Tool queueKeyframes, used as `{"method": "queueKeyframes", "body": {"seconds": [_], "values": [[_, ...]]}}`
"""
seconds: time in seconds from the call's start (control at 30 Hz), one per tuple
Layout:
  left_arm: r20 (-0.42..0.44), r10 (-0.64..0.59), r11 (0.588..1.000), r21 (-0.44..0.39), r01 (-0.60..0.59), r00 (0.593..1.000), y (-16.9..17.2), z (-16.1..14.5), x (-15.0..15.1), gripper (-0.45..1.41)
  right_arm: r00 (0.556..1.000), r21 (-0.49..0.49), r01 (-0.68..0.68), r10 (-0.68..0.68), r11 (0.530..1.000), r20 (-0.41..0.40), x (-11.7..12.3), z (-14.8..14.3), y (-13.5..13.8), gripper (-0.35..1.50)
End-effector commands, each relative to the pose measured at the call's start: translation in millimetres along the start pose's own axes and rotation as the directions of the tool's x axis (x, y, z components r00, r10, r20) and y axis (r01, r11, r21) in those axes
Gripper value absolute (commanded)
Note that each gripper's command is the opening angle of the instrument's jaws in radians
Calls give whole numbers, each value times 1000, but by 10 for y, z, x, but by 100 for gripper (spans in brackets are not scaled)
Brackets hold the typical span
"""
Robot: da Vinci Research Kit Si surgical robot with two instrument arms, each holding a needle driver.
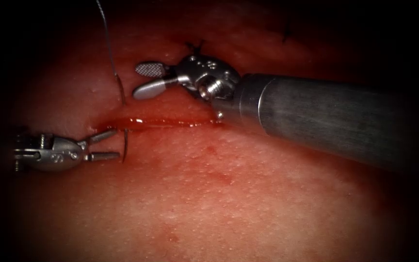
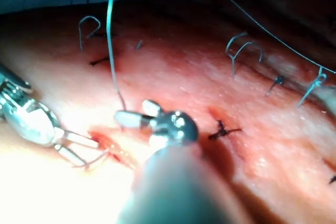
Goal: Wound Closure
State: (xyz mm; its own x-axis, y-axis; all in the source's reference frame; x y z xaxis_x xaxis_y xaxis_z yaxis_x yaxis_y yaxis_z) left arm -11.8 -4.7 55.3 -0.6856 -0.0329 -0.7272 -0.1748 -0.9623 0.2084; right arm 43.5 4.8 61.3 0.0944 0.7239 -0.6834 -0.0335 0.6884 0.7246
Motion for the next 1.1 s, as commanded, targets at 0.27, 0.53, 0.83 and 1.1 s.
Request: {"method": "queueKeyframes", "body": {"seconds": [0.27,0.53,0.83,1.1], "values": [[-49,78,997,17,-78,996,-2,5,10,-8,1000,0,15,-15,1000,-12,4,6,7,131],[-82,87,996,24,-86,993,-2,20,22,22,999,-3,29,-29,1000,-15,3,8,8,131],[-104,97,994,60,-91,990,-8,30,28,36,997,-10,75,-75,997,-16,-2,11,10,131],[-104,106,993,69,-99,989,-11,43,24,7,997,-9,80,-80,997,-17,-5,17,10,131]]}}
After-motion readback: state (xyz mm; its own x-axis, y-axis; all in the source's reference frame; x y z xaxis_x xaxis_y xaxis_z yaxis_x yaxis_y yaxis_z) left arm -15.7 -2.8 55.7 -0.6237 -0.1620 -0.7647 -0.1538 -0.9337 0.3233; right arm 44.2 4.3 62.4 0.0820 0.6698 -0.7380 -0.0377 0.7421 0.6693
